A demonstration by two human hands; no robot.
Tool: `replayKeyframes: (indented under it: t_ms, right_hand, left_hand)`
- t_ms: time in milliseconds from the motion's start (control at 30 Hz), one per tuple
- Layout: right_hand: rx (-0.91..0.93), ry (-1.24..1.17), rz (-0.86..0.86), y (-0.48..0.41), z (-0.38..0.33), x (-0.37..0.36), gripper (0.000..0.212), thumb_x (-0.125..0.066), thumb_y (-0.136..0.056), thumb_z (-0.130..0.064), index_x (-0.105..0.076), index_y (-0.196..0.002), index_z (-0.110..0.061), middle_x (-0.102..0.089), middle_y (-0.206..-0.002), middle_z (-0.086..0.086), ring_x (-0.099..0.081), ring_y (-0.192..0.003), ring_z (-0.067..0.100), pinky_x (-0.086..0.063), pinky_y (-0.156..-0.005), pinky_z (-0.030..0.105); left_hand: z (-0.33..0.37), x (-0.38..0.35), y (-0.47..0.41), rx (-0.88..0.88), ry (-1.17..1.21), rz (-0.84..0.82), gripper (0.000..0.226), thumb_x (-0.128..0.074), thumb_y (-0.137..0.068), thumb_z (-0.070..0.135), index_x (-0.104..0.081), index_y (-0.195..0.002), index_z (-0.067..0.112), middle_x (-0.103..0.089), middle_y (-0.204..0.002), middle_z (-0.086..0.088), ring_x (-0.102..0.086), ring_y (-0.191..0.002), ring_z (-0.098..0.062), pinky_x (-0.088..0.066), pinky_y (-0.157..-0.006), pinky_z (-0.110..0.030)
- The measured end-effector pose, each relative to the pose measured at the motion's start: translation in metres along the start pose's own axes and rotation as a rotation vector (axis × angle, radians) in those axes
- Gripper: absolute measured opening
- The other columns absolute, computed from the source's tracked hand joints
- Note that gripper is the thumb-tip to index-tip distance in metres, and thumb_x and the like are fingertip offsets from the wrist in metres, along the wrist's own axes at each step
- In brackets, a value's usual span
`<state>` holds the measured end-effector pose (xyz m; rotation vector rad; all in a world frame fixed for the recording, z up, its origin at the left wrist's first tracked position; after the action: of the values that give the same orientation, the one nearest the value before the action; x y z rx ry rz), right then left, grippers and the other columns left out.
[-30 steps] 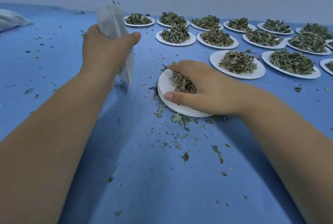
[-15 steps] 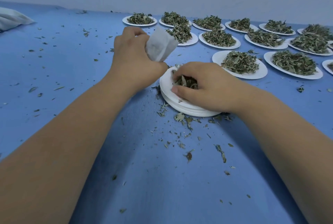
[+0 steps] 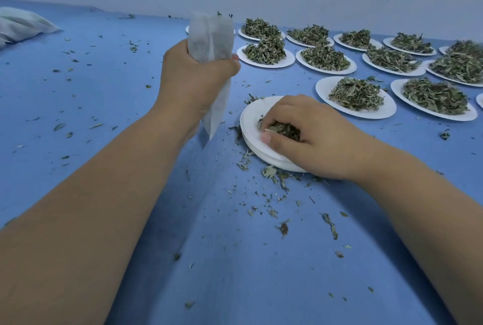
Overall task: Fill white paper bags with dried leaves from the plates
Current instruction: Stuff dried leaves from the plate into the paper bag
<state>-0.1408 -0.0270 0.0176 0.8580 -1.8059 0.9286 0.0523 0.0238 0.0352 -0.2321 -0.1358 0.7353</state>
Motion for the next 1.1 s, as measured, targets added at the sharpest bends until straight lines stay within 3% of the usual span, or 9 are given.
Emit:
replayKeyframes:
  t_ms: [100,233,333,467,567,667,833,1000,1100]
  right_hand:
    - [-0.002,-0.064,0.035,0.0,0.0,0.0,0.009,-0.06,-0.1,-0.027,-0.068,-0.1,-0.022,-0.063,-0.095,-0.006,-0.056,-0.09,0.01,-0.046,-0.083,0.032]
    - [-0.08,-0.122,0.112,0.0,0.005,0.002,0.009,-0.061,-0.1,-0.024,-0.07,-0.1,-0.024,-0.062,-0.072,-0.017,-0.057,-0.068,-0.003,-0.038,-0.061,0.01]
    - [-0.206,-0.18,0.231,-0.005,0.011,0.008,0.02,-0.061,-0.101,-0.036,-0.071,-0.087,-0.025,-0.062,-0.063,-0.017,-0.054,-0.053,-0.001,-0.039,-0.051,0.01]
    - [-0.464,-0.804,0.563,-0.015,0.018,0.028,0.033,-0.056,-0.104,-0.034,-0.064,-0.078,-0.015,-0.054,-0.054,-0.009,-0.042,-0.047,0.011,-0.036,-0.043,0.022]
    - [-0.598,-1.335,0.764,-0.027,0.015,0.04,0.03,-0.055,-0.105,-0.033,-0.06,-0.083,-0.013,-0.055,-0.057,-0.002,-0.047,-0.05,0.013,-0.041,-0.05,0.026]
    - [-0.602,-1.609,0.904,-0.041,0.003,0.04,0.03,-0.05,-0.107,-0.033,-0.054,-0.088,-0.011,-0.055,-0.053,-0.001,-0.048,-0.046,0.012,-0.043,-0.049,0.025]
    - [-0.583,-1.675,0.982,-0.054,-0.018,0.037,0.033,-0.043,-0.109,-0.032,-0.05,-0.085,-0.011,-0.054,-0.047,0.001,-0.051,-0.04,0.015,-0.045,-0.048,0.025]
    - [-0.666,-1.297,0.878,-0.051,-0.02,0.027,0.038,-0.042,-0.108,-0.039,-0.055,-0.081,-0.017,-0.057,-0.074,-0.001,-0.056,-0.07,0.016,-0.046,-0.065,0.03]
    - [-0.649,-1.297,0.831,-0.048,-0.026,0.019,0.033,-0.043,-0.108,-0.039,-0.067,-0.103,-0.017,-0.066,-0.088,-0.005,-0.063,-0.081,0.012,-0.047,-0.068,0.025]
  left_hand:
    - [-0.003,0.0,-0.004,-0.004,-0.043,-0.01,0.027,-0.079,-0.065,0.019,-0.068,-0.09,0.017,-0.074,-0.093,-0.013,-0.073,-0.084,-0.024,-0.061,-0.08,-0.049]
    - [-0.004,-0.004,-0.002,-0.189,-0.395,-0.05,0.034,-0.076,-0.071,0.028,-0.056,-0.098,0.028,-0.061,-0.086,0.015,-0.058,-0.075,0.009,-0.05,-0.063,-0.019]
    - [-0.007,-0.014,0.007,-0.314,-0.637,-0.213,0.04,-0.069,-0.074,0.025,-0.053,-0.11,0.029,-0.061,-0.092,0.012,-0.057,-0.084,-0.004,-0.054,-0.068,-0.032]
    - [-0.007,-0.022,0.014,-0.367,-0.78,-0.334,0.034,-0.066,-0.074,0.025,-0.054,-0.107,0.027,-0.063,-0.09,0.007,-0.059,-0.084,-0.02,-0.055,-0.072,-0.047]
    - [-0.005,-0.026,0.017,-0.405,-0.788,-0.309,0.032,-0.066,-0.075,0.028,-0.053,-0.104,0.027,-0.061,-0.087,0.007,-0.058,-0.082,-0.023,-0.054,-0.07,-0.046]
    - [-0.004,-0.03,0.02,-0.456,-0.798,-0.305,0.033,-0.069,-0.077,0.036,-0.051,-0.103,0.026,-0.059,-0.087,0.007,-0.056,-0.082,-0.024,-0.052,-0.066,-0.041]
    - [-0.004,-0.033,0.024,-0.516,-0.757,-0.287,0.034,-0.069,-0.075,0.044,-0.045,-0.09,0.025,-0.055,-0.077,0.008,-0.054,-0.072,-0.019,-0.048,-0.059,-0.037]
    - [-0.006,-0.032,0.018,-0.468,-0.691,-0.201,0.034,-0.07,-0.073,0.044,-0.046,-0.089,0.028,-0.056,-0.076,0.011,-0.053,-0.071,-0.004,-0.044,-0.059,-0.025]
    - [-0.008,-0.034,0.017,-0.451,-0.681,-0.193,0.033,-0.069,-0.072,0.044,-0.048,-0.09,0.027,-0.057,-0.076,0.01,-0.053,-0.07,-0.002,-0.045,-0.061,-0.024]
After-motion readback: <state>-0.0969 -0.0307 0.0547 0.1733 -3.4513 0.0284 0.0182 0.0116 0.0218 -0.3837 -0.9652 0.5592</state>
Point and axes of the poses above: each hand's wrist, its own y-axis away from the middle knuckle, its own x-axis out of the back of the hand, z = x × y, the point moved 3 cm from there along -y, towards the middle knuckle
